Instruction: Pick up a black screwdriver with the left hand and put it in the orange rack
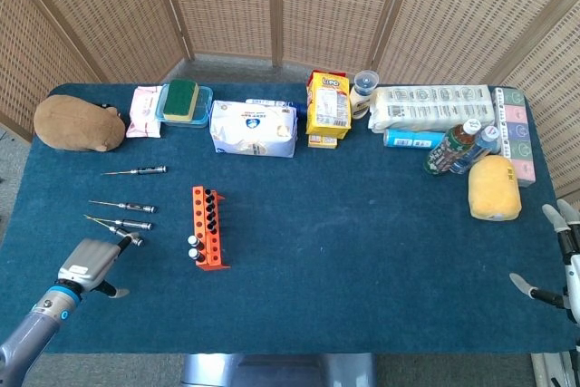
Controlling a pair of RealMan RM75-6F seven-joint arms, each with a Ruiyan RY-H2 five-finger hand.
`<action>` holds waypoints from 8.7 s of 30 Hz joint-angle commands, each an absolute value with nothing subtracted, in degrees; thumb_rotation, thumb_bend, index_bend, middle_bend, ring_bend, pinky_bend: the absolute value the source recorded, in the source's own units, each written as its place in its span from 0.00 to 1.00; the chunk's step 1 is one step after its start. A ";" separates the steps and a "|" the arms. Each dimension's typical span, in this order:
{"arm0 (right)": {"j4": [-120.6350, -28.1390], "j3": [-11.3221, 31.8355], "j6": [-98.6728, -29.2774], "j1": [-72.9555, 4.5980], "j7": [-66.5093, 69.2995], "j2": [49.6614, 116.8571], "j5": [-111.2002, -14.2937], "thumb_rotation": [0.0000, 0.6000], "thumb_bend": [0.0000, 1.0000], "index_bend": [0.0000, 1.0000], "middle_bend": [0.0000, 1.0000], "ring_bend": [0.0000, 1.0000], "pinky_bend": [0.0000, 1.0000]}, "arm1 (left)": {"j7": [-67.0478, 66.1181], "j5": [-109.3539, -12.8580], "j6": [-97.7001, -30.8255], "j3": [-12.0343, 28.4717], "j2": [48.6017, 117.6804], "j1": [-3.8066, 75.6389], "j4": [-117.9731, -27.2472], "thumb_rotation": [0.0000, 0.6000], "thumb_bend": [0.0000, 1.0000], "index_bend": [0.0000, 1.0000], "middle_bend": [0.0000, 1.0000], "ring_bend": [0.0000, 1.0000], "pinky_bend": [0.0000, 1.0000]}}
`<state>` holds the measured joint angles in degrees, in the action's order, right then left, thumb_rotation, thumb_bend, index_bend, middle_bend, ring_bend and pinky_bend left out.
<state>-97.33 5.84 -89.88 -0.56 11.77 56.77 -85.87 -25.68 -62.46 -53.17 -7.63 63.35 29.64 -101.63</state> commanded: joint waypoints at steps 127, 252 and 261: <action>-97.56 5.60 -89.56 -0.53 13.57 56.31 -85.94 1.00 0.00 0.04 0.00 0.00 0.00 | -9.23 -88.07 -61.06 -5.87 77.57 23.95 -70.01 1.00 0.27 0.39 0.90 0.78 0.86; -97.73 5.56 -89.65 -0.43 14.10 56.12 -85.92 1.00 0.00 0.04 0.00 0.00 0.00 | 7.19 -85.47 -66.27 1.26 46.13 21.75 -106.70 1.00 0.40 0.56 0.90 0.78 0.86; -97.75 5.60 -89.73 -0.38 14.49 55.96 -85.93 1.00 0.00 0.04 0.00 0.00 0.00 | 14.64 -83.39 -57.92 3.14 38.40 26.09 -113.57 1.00 0.40 0.57 0.90 0.78 0.86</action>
<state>-97.75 5.59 -89.73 -0.37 14.49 55.96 -85.94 11.73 -84.00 -60.50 2.49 40.24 24.60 -111.85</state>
